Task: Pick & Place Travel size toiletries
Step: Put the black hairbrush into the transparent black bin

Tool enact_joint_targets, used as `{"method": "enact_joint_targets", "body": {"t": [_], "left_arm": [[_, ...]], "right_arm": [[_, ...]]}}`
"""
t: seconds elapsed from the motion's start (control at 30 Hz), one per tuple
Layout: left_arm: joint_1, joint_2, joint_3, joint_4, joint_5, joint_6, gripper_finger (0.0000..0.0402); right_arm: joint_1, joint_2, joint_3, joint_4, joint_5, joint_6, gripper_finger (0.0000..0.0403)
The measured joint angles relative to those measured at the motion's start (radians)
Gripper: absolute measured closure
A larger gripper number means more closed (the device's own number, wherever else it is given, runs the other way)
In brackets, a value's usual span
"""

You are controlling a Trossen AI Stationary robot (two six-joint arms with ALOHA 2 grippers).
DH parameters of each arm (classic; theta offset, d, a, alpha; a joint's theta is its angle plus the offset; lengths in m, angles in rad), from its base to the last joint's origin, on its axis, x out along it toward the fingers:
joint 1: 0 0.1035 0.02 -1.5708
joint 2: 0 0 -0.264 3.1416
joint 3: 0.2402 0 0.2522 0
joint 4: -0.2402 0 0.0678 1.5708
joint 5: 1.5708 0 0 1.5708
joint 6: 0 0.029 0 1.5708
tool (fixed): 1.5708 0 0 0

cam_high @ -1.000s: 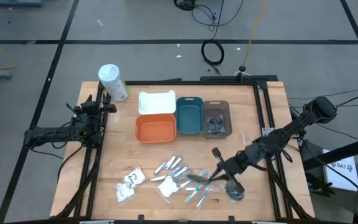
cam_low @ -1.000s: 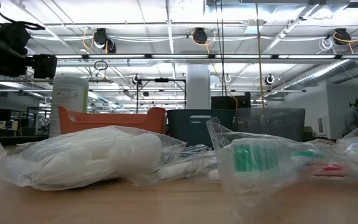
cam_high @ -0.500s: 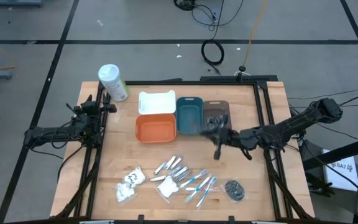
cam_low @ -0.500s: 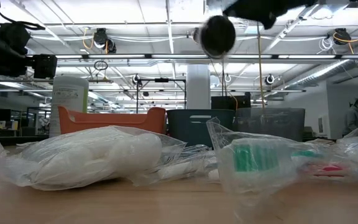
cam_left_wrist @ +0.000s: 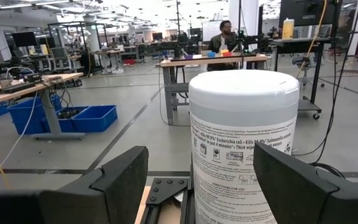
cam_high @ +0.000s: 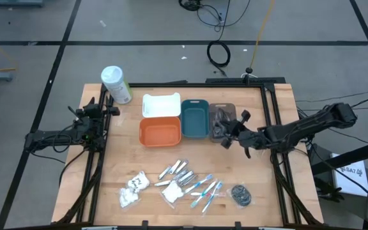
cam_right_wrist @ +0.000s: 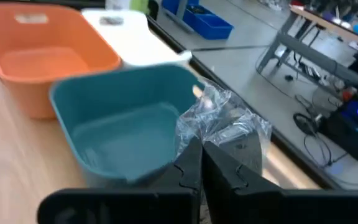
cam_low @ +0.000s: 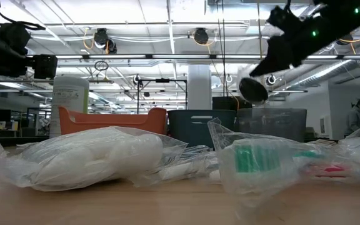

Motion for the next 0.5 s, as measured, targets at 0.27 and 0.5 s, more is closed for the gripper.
{"method": "enact_joint_targets", "body": {"t": [0.27,0.5], "left_arm": [[0.0,0.0,0.0,0.0,0.0,0.0,0.0117],[0.0,0.0,0.0,0.0,0.0,0.0,0.0117]], "right_arm": [[-0.004,0.0,-0.085,0.087,-0.001,0.003,0.0386],[-0.004,0.0,-0.085,0.087,-0.001,-0.002,0.0353]]}}
